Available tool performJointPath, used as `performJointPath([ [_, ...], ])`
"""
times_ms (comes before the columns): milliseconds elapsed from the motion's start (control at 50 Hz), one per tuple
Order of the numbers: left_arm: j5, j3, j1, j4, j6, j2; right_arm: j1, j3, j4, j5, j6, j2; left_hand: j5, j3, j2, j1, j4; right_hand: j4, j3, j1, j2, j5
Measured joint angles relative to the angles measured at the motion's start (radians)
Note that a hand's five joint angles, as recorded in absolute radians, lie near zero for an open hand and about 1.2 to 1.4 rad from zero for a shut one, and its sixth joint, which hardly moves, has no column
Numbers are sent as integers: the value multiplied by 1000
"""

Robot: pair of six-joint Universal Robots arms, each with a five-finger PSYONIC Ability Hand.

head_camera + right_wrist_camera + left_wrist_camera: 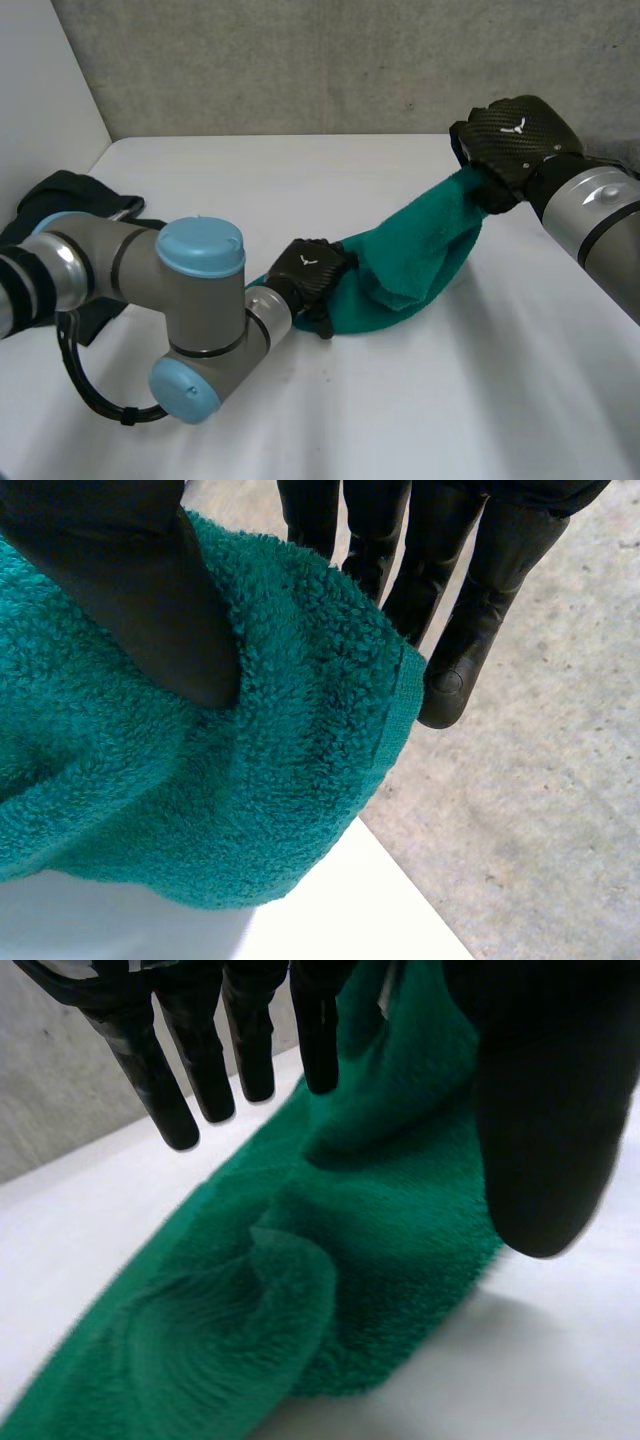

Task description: Fold the laundry.

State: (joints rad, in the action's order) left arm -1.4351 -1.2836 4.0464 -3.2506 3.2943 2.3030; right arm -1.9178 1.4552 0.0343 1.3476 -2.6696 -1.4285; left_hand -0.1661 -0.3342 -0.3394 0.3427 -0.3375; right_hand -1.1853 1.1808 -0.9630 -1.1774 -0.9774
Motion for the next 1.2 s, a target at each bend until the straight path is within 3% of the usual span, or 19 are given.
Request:
performJointPath([
  [100,-40,48,-3,25,-15,42,0,-11,1,-3,-32,-23,-304,-309,-305,332,-308,0,0,0,0,0],
  [220,-122,72,-2,33,-1,60,8,-14,4,-4,-50,-36,-541,-550,-549,555,-549,0,0,0,0,0],
  [320,-152,78,-2,32,19,65,14,-10,5,-1,-52,-38,-549,-554,-551,550,-555,0,0,0,0,0],
  [360,-156,77,-2,31,25,65,14,-9,5,0,-51,-37,-381,-379,-373,353,-381,0,0,0,0,0],
  [460,-160,70,-2,33,29,57,13,-12,4,0,-49,-37,-223,-238,-233,231,-230,0,0,0,0,0],
  [660,-196,21,-3,33,38,20,12,-21,4,-2,-50,-36,-213,-235,-223,224,-220,0,0,0,0,0],
  [820,-262,17,-6,29,122,32,9,-18,4,-1,-50,-36,-223,-241,-230,231,-227,0,0,0,0,0],
  [920,-274,24,-9,29,172,46,11,-16,4,0,-50,-35,-533,-560,-558,576,-542,0,0,0,0,0],
  [940,-274,25,-9,29,178,47,13,-15,4,0,-50,-35,-697,-709,-709,720,-710,-1,0,0,0,0],
  [980,-275,27,-10,29,186,44,14,-15,6,1,-50,-35,-799,-818,-823,779,-822,0,0,0,0,0],
  [1120,-278,17,-12,29,186,-42,17,-21,67,2,-23,-31,-812,-853,-854,779,-858,0,0,0,0,0],
  [1200,-276,-18,-1,29,181,-145,41,-32,214,-1,64,-1,-812,-853,-854,779,-860,-1,0,0,0,0],
])
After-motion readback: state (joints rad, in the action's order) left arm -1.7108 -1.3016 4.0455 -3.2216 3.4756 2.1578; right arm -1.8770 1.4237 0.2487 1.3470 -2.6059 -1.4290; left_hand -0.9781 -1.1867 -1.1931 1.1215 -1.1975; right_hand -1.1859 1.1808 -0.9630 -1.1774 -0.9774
